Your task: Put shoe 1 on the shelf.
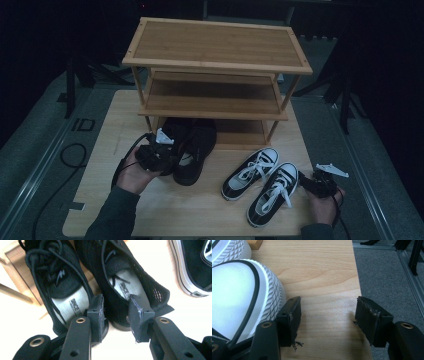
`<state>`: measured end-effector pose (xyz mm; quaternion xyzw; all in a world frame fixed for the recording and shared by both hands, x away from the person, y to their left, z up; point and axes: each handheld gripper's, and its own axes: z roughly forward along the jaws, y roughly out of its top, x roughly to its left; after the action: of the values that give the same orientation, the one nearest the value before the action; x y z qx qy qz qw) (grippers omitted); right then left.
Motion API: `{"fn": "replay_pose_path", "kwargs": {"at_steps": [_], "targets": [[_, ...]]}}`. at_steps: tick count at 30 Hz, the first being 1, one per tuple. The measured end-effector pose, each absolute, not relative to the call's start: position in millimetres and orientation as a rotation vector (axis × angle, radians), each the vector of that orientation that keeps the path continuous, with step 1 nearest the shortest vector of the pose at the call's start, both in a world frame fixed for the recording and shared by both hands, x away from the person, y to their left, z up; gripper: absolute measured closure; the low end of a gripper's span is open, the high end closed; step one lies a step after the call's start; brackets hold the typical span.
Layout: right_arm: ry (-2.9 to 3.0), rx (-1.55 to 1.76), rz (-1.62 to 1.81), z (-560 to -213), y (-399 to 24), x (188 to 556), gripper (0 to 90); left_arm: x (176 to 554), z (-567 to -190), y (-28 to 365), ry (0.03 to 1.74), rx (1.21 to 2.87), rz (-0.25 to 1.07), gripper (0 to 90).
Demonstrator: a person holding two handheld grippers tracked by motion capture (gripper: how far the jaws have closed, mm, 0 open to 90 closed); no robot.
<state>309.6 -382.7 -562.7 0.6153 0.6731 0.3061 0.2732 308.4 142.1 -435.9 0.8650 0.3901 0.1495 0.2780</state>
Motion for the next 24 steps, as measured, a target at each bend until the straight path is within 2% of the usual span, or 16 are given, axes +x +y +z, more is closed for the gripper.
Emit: {"fn": "replay_pose_path", "kwargs": {"at_steps": [7,16,24], "targets": [[1.811,1.655,0.823,-562.7,-382.7,309.6,37.0,304.4,-444.6,146.1,1.044,2.324,0.369,65.9],[1.811,1.655,0.823,-562.8,-382.6,309.6,37.0,300.4,-473.8,138.9,1.029,2.364,0.325,65.3],[1.811,1.655,0.823,-562.8,-382.6,309.6,37.0,298.0,-491.0,140.4,1.05,2.358,0.291,70.2]]}}
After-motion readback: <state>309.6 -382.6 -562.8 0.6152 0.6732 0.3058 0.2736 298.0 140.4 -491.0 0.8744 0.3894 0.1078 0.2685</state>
